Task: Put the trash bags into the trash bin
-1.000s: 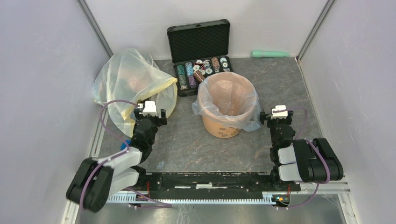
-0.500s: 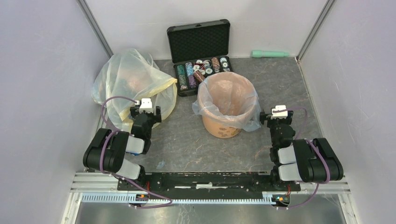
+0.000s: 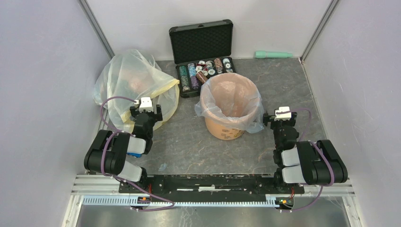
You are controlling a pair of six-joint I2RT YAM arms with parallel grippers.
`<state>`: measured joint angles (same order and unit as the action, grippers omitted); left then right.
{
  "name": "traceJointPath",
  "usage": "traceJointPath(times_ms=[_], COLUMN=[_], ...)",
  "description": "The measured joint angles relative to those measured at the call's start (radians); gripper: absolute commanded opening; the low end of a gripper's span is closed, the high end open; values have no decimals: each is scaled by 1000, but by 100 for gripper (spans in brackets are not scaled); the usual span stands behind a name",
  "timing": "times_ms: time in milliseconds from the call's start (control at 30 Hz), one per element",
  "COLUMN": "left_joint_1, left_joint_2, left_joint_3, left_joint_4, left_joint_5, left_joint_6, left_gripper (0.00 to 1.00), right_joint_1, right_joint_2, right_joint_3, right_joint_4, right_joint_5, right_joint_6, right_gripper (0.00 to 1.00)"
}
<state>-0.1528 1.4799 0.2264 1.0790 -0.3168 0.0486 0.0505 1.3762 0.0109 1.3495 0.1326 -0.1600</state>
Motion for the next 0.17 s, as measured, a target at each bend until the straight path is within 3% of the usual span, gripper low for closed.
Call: traceJointPath(times_ms=[167], left_joint_1=[0], left_joint_2=[0], left_joint_3=[1], left_joint_4=[-1], left_joint_5=[0], left_joint_6=[0], left_gripper=[100], right_joint_1=[0], right_joint_2=[0], right_joint_3=[0], right_joint_4=[0], right_joint_5=[0], right_joint_6=[0], right_gripper=[98])
